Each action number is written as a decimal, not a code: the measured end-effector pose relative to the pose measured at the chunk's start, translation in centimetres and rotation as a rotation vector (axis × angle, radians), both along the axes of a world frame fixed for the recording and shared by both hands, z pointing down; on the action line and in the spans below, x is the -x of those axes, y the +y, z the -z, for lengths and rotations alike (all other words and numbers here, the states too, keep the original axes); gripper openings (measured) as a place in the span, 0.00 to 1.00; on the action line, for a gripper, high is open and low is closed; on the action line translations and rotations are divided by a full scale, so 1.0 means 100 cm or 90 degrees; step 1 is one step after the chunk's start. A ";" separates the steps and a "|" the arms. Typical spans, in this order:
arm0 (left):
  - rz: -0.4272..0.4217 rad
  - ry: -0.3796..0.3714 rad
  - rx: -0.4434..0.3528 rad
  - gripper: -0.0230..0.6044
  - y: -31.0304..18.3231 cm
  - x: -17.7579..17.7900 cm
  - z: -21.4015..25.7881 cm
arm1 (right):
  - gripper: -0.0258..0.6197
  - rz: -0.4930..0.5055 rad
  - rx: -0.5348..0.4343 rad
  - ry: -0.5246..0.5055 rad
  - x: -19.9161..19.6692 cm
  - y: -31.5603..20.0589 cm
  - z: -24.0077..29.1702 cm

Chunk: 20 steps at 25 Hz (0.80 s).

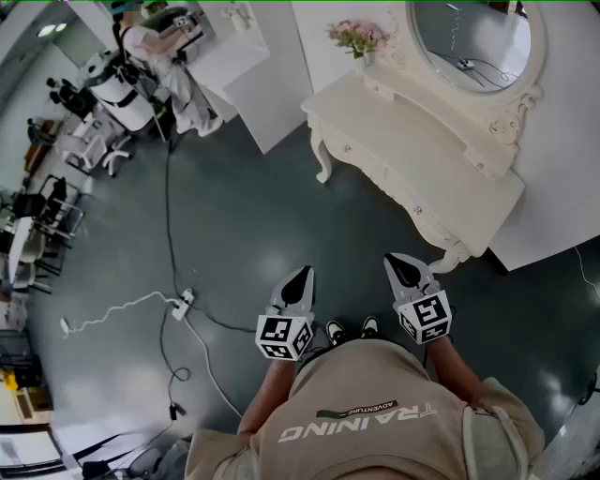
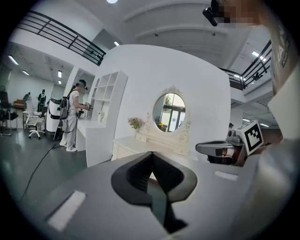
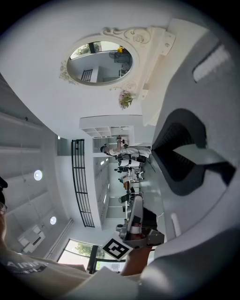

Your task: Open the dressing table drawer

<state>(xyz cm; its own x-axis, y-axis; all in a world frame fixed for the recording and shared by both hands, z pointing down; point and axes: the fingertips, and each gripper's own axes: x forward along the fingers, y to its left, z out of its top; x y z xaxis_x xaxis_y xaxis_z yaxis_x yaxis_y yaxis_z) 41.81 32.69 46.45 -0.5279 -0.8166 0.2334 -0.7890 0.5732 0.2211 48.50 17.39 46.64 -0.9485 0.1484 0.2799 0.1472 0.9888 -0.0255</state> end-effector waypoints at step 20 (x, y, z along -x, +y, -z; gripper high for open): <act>-0.015 0.034 -0.024 0.07 0.057 0.048 -0.028 | 0.04 -0.046 0.013 -0.029 0.053 0.050 0.009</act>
<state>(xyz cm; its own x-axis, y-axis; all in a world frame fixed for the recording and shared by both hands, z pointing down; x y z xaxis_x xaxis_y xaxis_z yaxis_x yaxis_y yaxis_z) 37.04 38.36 49.26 -0.4955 -0.8376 0.2302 -0.7887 0.5448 0.2847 43.20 22.40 45.71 -0.9685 0.0838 0.2343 0.0766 0.9963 -0.0400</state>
